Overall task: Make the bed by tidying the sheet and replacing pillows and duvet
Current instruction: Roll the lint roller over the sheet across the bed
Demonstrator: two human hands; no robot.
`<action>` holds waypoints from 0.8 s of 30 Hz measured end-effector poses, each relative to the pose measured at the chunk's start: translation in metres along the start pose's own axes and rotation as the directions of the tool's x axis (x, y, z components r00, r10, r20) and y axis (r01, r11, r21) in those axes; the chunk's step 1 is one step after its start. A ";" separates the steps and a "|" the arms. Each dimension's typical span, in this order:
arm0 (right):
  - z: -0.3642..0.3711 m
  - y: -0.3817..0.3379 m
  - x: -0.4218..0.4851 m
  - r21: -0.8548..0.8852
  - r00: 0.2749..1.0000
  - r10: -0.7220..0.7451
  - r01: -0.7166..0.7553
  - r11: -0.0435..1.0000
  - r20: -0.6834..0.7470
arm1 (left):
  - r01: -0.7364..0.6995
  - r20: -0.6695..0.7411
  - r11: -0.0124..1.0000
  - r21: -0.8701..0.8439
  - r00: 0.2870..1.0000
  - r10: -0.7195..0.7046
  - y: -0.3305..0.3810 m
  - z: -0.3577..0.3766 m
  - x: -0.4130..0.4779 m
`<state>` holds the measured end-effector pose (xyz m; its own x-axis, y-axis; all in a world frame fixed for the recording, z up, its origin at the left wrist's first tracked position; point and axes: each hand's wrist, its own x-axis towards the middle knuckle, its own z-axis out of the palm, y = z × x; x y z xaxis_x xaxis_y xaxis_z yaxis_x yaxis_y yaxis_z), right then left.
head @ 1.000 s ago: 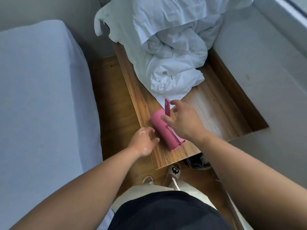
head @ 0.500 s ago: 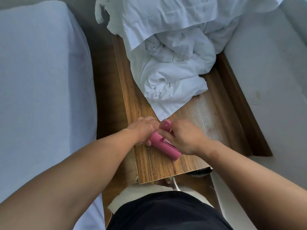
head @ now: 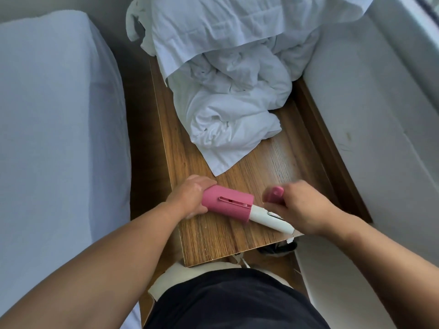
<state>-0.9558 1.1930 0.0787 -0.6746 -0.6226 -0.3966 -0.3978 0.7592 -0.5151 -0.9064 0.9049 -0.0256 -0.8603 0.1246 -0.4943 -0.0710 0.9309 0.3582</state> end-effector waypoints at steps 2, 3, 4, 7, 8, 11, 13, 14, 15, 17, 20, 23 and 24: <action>-0.013 0.021 -0.027 0.033 0.998 0.059 -0.058 0.998 -0.037 | 0.047 -0.042 0.998 -0.037 0.998 -0.049 0.000 0.008 -0.009; -0.020 0.028 -0.041 0.049 0.994 0.086 -0.082 0.995 -0.073 | 0.078 -0.064 0.996 -0.054 0.995 -0.081 0.000 0.012 -0.014; -0.028 0.032 -0.055 0.064 0.986 0.117 -0.110 0.992 -0.122 | 0.113 -0.081 0.991 -0.067 0.990 -0.119 0.000 0.015 -0.018; -0.047 0.041 -0.093 0.217 0.923 0.244 -0.183 0.959 -0.299 | 0.201 -0.146 0.972 -0.118 0.965 -0.217 0.008 0.027 -0.028; -0.051 0.042 -0.103 0.303 0.896 0.282 -0.179 0.936 -0.342 | 0.220 -0.163 0.967 -0.127 0.957 -0.239 0.012 0.030 -0.028; -0.055 0.037 -0.113 0.612 0.806 0.398 -0.057 0.788 -0.437 | 0.240 -0.153 0.953 -0.185 0.951 -0.270 0.028 0.034 -0.028; -0.049 0.026 -0.104 0.810 0.744 0.511 0.069 0.582 -0.431 | 0.246 -0.095 0.929 -0.277 0.955 -0.282 0.035 0.029 -0.029; -0.045 0.018 -0.097 0.874 0.730 0.555 0.122 0.470 -0.400 | 0.249 -0.087 0.916 -0.313 0.953 -0.289 0.038 0.025 -0.030; -0.038 0.012 -0.088 0.919 0.724 0.590 0.160 0.361 -0.358 | 0.243 -0.107 0.908 -0.342 0.950 -0.295 0.039 0.019 -0.033; -0.020 -0.002 -0.068 0.967 0.721 0.645 0.200 0.158 -0.254 | 0.228 -0.166 0.867 -0.444 0.929 -0.330 0.039 0.001 -0.044; 0.011 -0.027 -0.036 0.967 0.710 0.696 0.236 -0.094 -0.106 | 0.221 0.001 0.505 -0.834 0.917 -0.399 0.038 -0.032 -0.074; 0.037 -0.064 -0.004 0.919 0.718 0.696 0.269 -0.289 0.008 | 0.194 0.168 0.067 -0.979 0.944 -0.284 0.023 -0.050 -0.107; 0.043 -0.078 0.007 0.900 0.730 0.683 0.275 -0.338 0.034 | 0.181 0.173 0.006 -0.983 0.948 -0.268 0.013 -0.051 -0.114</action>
<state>-0.9026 1.1211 0.0836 -0.7431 0.0576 -0.6667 0.5086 -0.5990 -0.6185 -0.8350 0.8851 0.0759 -0.7091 -0.0717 -0.7015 -0.6528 -0.3093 0.6915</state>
